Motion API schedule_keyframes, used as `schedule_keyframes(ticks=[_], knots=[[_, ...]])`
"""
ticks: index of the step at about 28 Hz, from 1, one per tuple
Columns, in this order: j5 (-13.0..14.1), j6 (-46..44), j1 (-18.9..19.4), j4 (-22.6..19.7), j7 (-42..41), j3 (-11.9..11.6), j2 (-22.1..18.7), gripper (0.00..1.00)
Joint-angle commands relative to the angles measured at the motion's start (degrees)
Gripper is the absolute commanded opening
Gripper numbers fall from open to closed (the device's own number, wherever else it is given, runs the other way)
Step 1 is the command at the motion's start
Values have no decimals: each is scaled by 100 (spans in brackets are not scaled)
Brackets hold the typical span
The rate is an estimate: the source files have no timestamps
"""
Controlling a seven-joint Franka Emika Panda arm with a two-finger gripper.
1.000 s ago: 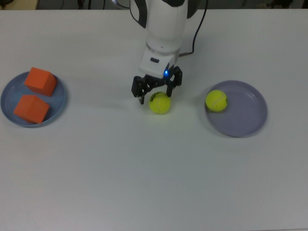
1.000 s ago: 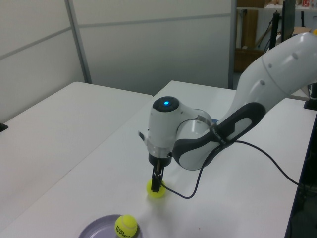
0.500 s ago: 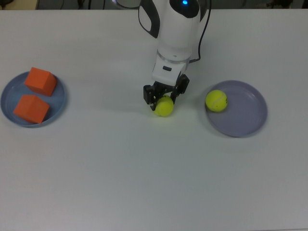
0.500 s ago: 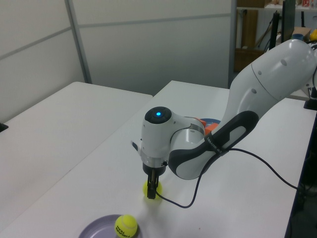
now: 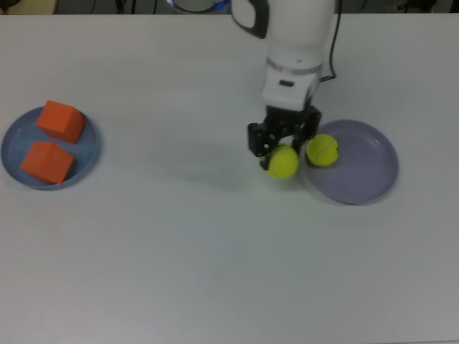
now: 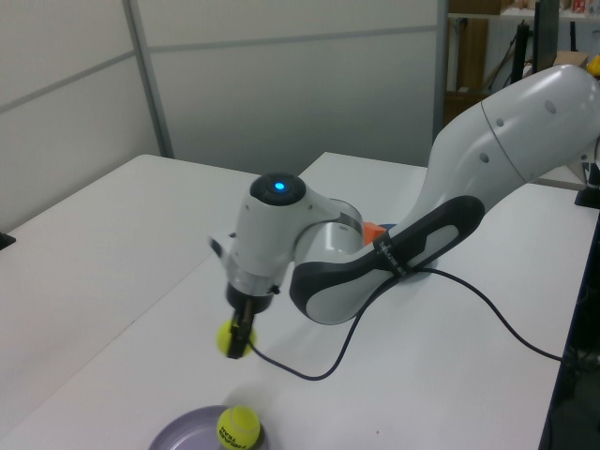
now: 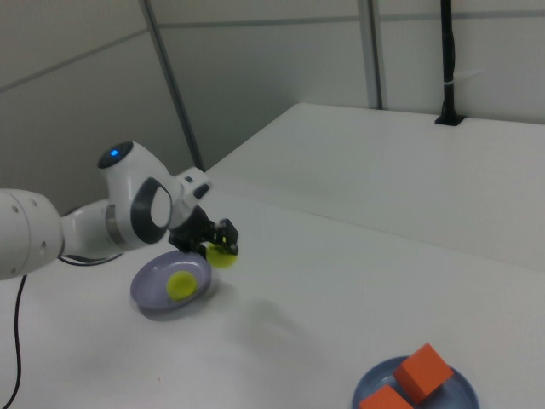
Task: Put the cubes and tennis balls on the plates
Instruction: 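Carry the second ball onto the lavender plate beside the first, release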
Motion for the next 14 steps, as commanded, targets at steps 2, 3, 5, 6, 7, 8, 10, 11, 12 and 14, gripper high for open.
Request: schedule_keyframes(ticks=[2, 3, 5, 6, 7, 8, 10, 11, 12, 14], knots=[[-64, 45, 521, 426, 468, 42, 278, 2], [-82, 45, 584, 453, 504, 42, 322, 4], [-126, 45, 724, 479, 565, 42, 437, 5], [-135, 45, 795, 497, 592, 42, 481, 5], [-135, 45, 865, 497, 627, 33, 507, 6], [-135, 36, 962, 497, 706, 33, 560, 20], [-135, 36, 1006, 506, 794, 33, 630, 72], [-144, 36, 1024, 532, 846, 33, 630, 100], [-144, 36, 1033, 550, 899, 33, 630, 100], [-161, 36, 1033, 629, 970, 33, 630, 100]])
